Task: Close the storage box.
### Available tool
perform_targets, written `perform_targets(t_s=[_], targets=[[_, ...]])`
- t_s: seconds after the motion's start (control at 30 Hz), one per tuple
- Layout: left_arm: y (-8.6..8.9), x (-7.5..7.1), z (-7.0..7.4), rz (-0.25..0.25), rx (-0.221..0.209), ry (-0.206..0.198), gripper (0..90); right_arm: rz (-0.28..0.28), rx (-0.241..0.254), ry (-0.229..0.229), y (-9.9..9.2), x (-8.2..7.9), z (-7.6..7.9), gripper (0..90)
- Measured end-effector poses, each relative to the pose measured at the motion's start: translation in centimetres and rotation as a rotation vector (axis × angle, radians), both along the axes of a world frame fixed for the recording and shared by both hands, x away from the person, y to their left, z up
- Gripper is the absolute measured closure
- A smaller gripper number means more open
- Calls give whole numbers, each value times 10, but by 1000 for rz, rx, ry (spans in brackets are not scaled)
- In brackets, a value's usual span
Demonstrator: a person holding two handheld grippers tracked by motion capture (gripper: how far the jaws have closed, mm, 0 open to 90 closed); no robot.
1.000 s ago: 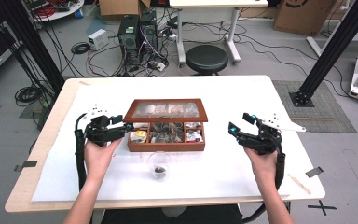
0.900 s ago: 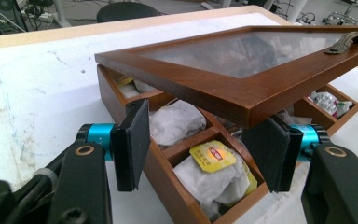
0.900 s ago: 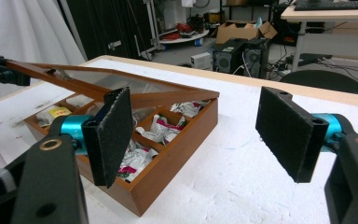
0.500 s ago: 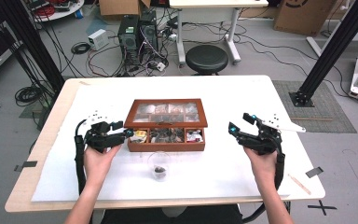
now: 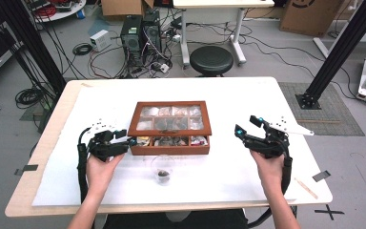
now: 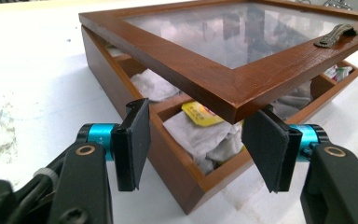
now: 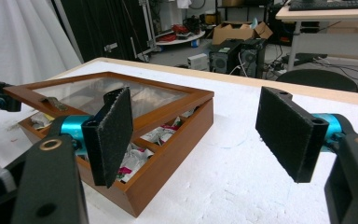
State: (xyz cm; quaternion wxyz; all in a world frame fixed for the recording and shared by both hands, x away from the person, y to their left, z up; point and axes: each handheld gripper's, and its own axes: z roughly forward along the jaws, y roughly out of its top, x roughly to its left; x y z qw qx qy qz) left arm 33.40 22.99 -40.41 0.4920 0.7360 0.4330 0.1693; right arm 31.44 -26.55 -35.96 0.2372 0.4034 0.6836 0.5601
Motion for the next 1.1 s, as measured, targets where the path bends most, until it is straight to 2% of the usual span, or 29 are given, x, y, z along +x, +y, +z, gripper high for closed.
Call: perform_targets(t_s=[1.1], targets=[[-2,-9,-17,-9,75,51,428,-19,0,12,-4,1,-4,280]])
